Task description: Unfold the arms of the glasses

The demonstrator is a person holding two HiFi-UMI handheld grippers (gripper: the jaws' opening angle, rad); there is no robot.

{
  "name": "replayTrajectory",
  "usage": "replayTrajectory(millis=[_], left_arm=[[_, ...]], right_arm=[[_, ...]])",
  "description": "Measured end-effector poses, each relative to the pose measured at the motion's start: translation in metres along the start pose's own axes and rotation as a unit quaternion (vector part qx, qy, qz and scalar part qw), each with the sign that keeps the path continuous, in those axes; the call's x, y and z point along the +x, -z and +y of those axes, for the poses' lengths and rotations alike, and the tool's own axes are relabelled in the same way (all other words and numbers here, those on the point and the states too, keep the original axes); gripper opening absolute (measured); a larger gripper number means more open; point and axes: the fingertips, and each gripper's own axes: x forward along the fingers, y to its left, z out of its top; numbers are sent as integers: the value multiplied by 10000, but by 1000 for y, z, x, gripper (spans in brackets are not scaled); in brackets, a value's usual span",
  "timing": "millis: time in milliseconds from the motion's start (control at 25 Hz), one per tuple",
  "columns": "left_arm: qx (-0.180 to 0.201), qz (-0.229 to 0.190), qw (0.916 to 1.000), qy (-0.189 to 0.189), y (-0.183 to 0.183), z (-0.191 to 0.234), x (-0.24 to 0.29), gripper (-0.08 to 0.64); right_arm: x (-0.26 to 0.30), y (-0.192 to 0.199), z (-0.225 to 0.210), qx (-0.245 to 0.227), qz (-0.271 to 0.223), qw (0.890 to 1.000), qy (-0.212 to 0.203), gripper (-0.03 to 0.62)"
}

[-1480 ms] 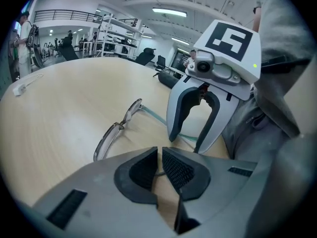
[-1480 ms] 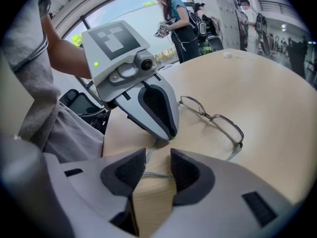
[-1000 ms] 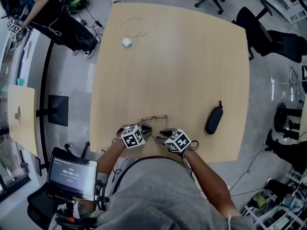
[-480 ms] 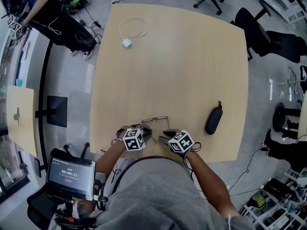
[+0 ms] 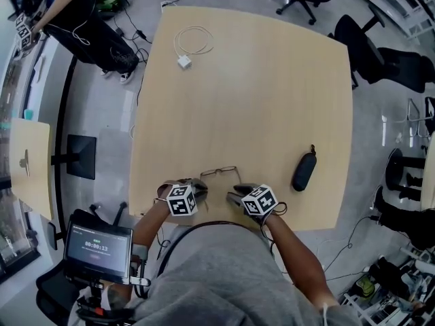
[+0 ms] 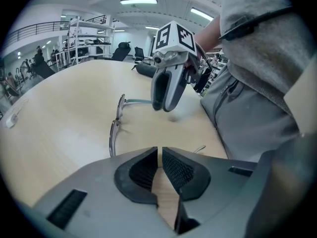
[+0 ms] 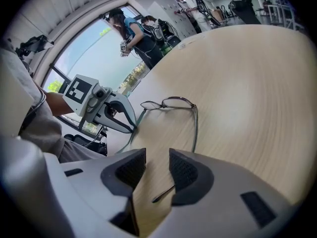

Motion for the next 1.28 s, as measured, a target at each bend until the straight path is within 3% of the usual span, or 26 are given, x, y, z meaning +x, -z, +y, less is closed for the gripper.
replayTrajectory(millis=[120, 280, 440, 520, 600, 760, 920, 1080, 1280], left_arm=[[60, -495, 9987, -113, -18, 0, -14, 8], [-346, -1364, 9888, -504, -31, -11, -62, 8], [-762, -2228, 9655, -1111, -48, -2, -126, 8], [-890, -2619, 9508, -1394, -59, 1, -161, 8], [-946, -2970, 9352, -1681, -69, 1, -196, 8], [-912, -3737, 8968, -2184, -91, -27, -268, 6], [-480, -4356, 8636, -2494, -119, -68, -336, 6], [-12, -4604, 8439, -2754, -133, -83, -382, 6], [206, -4590, 8344, -3046, -135, -100, -404, 6]], right_arm=[[-2, -6, 2, 116, -99, 9999, -67, 149], [-18, -35, 39, 233, -803, 9963, -190, 149], [-54, -75, 65, -68, -1576, 9874, -92, 136], [-79, -94, 78, -295, -1991, 9795, 50, 66], [-109, -111, 94, -506, -2442, 9682, 216, 9], [-174, -123, 141, -937, -3241, 9399, 532, 8], [-242, -120, 199, -1560, -3830, 9051, 994, 8], [-286, -135, 244, -2127, -4243, 8693, 1381, 8], [-313, -136, 297, -2669, -4449, 8417, 1495, 8]])
